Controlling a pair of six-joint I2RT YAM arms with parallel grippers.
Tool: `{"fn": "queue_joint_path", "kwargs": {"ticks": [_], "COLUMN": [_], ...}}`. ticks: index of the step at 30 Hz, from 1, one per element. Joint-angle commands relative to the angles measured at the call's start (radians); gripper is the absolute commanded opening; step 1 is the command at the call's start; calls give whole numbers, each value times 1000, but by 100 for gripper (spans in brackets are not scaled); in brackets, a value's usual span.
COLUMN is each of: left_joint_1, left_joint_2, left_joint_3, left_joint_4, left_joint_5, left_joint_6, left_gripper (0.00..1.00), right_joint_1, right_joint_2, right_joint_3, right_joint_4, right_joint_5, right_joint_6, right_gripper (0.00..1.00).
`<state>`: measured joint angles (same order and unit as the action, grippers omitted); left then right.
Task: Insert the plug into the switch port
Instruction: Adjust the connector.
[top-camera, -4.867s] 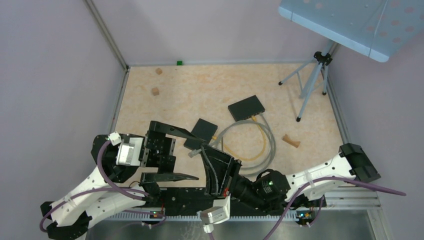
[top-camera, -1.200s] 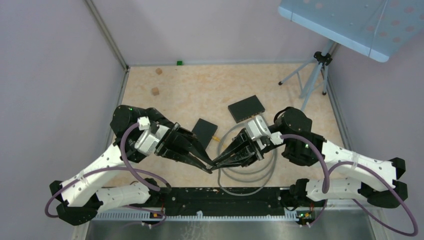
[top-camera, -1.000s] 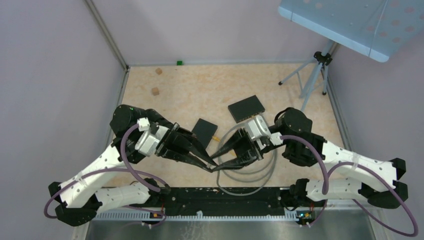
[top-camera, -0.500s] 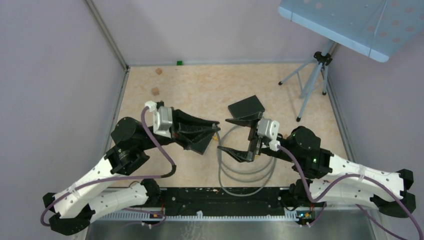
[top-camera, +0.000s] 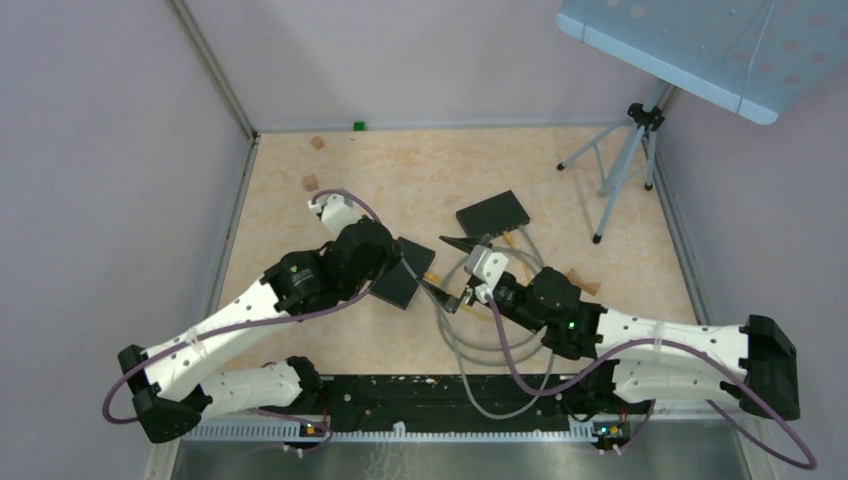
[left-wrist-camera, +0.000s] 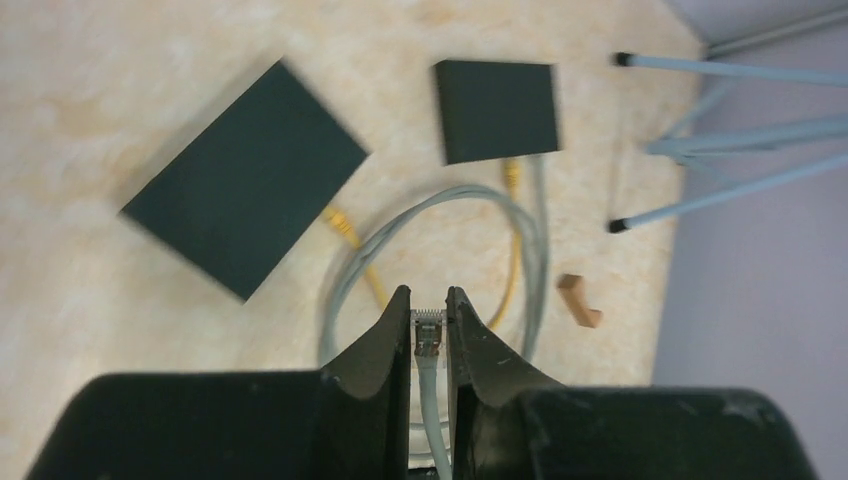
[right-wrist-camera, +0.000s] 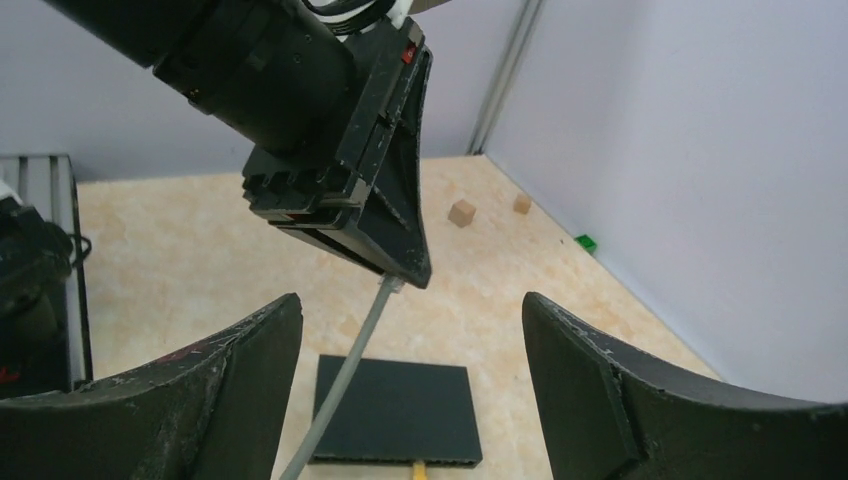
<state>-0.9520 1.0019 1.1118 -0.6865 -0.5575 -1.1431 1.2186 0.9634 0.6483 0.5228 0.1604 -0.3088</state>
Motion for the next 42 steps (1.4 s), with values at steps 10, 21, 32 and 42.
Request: {"fn": "queue_joint_path", "kwargs": {"ticks": [10,21,32,42], "left_joint_1": [-1,-1,-2,-1], "left_joint_2": [-49,-87,-92,-84], "left_joint_3": [-139,-149,-173,-168], "left_joint_4": [-263,-294,-265,-280], "left_joint_5": [14,-18,13,-9], "left_joint_6": [-504,-514,-547,-578], "left_gripper": [0,0,0,0], "right_joint_1": [63,72,77,76], "right_joint_2": [310,469,551,614], "right_joint_3": [-28,49,66,100], "right_joint_4": [287,276,320,307], "right_joint_5": [-49,-53,22,123], "right_joint_6": [-101,-59,-121,-162], "right_gripper": [71,51,34,30]}}
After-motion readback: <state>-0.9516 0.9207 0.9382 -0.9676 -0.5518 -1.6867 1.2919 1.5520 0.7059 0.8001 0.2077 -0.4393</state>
